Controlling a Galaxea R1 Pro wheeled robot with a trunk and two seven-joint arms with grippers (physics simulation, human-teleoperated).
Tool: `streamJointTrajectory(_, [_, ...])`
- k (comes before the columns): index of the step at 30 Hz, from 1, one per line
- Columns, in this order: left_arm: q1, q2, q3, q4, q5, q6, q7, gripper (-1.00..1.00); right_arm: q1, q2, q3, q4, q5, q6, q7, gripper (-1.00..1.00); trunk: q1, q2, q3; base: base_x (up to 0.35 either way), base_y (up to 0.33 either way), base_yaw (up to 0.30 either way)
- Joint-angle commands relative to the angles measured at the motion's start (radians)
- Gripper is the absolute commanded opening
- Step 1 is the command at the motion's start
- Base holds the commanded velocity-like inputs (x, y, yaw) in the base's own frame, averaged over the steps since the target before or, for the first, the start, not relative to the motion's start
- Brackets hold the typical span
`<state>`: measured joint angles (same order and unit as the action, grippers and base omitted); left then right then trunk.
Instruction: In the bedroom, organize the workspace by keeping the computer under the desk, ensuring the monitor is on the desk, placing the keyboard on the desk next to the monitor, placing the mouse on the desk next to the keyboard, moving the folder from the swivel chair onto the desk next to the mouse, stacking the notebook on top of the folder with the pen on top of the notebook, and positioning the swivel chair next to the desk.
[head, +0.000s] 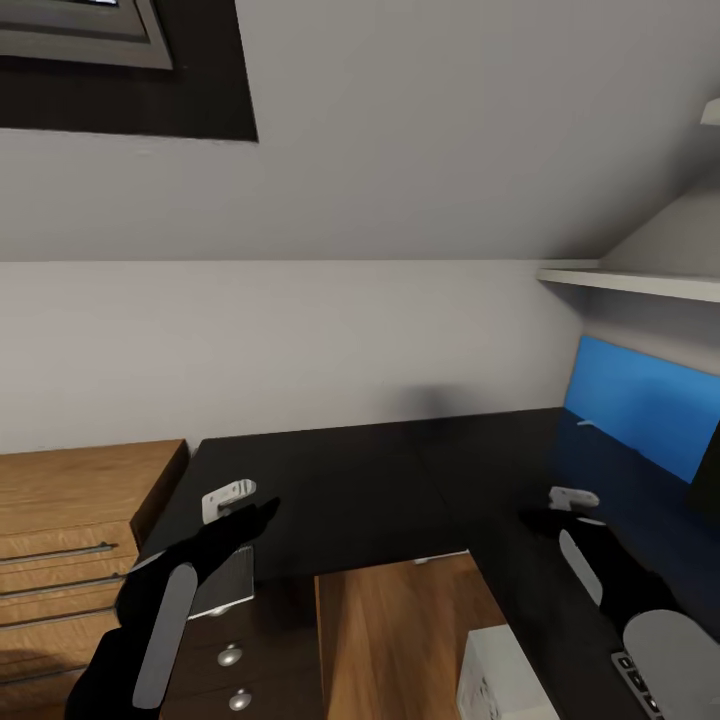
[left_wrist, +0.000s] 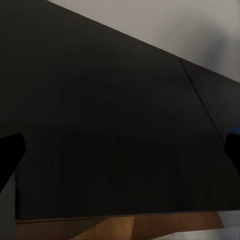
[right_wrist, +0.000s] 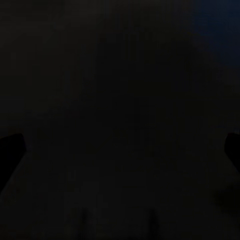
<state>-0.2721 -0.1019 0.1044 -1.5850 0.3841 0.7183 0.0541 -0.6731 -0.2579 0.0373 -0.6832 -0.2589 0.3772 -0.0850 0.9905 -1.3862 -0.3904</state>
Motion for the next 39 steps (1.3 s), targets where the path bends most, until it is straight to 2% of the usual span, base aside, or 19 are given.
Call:
streamJointTrajectory(1, [-0.001,-0.001,0.001,-0.001,0.010,0.006,0.006,1.00,0.000,0.002,0.004,-0.009,-0.018,0.005,-0.009,1.00,0.000,-0.001,-0.001,0.000,0.000,0.160])
streamJointTrajectory(4, [-0.001,-0.001,0.001,0.000,0.011,0.005,0.006,1.00,0.001,0.026,0.004,-0.033,-0.036,0.004,-0.030,1.00,0.000,-0.001,-0.001,0.000,0.000,0.217])
streamJointTrajectory(6, [-0.001,-0.001,0.001,0.000,0.010,0.005,0.006,1.00,0.002,0.047,0.004,-0.044,-0.039,0.004,-0.069,1.00,0.000,-0.001,-0.001,0.000,0.000,0.246])
streamJointTrajectory(9, [-0.001,0.000,0.002,-0.002,0.011,0.004,0.005,1.00,0.009,0.095,0.006,-0.074,-0.042,0.001,-0.192,1.00,0.000,-0.001,-0.001,0.000,0.000,0.259])
streamJointTrajectory(10, [-0.001,0.000,0.002,-0.003,0.011,0.004,0.005,1.00,0.012,0.104,0.006,-0.083,-0.042,0.001,-0.214,1.00,0.000,-0.001,-0.001,0.000,0.000,0.263])
streamJointTrajectory(11, [-0.001,0.000,0.002,-0.004,0.011,0.004,0.005,1.00,0.032,0.137,0.009,-0.122,-0.043,0.001,-0.292,1.00,0.000,-0.001,-0.001,0.000,0.000,0.265])
streamJointTrajectory(17, [-0.001,-0.001,0.002,-0.004,0.010,0.004,0.006,1.00,0.085,0.190,0.014,-0.209,-0.040,0.001,-0.386,1.00,0.000,-0.001,-0.003,0.000,0.000,0.266])
streamJointTrajectory(21, [-0.001,-0.001,0.001,-0.003,0.010,0.004,0.006,1.00,0.102,0.211,0.016,-0.234,-0.037,0.002,-0.403,1.00,0.000,-0.001,-0.006,0.000,0.000,0.266])
streamJointTrajectory(32, [-0.001,-0.002,0.000,-0.003,0.010,0.004,0.006,1.00,0.108,0.237,0.017,-0.240,-0.003,0.000,-0.407,1.00,0.000,-0.001,-0.012,0.000,0.000,0.266])
streamJointTrajectory(39, [-0.001,-0.002,0.000,-0.003,0.010,0.004,0.006,1.00,0.109,0.241,0.051,-0.239,-0.001,-0.001,-0.407,1.00,0.000,-0.001,-0.016,0.000,0.000,0.249])
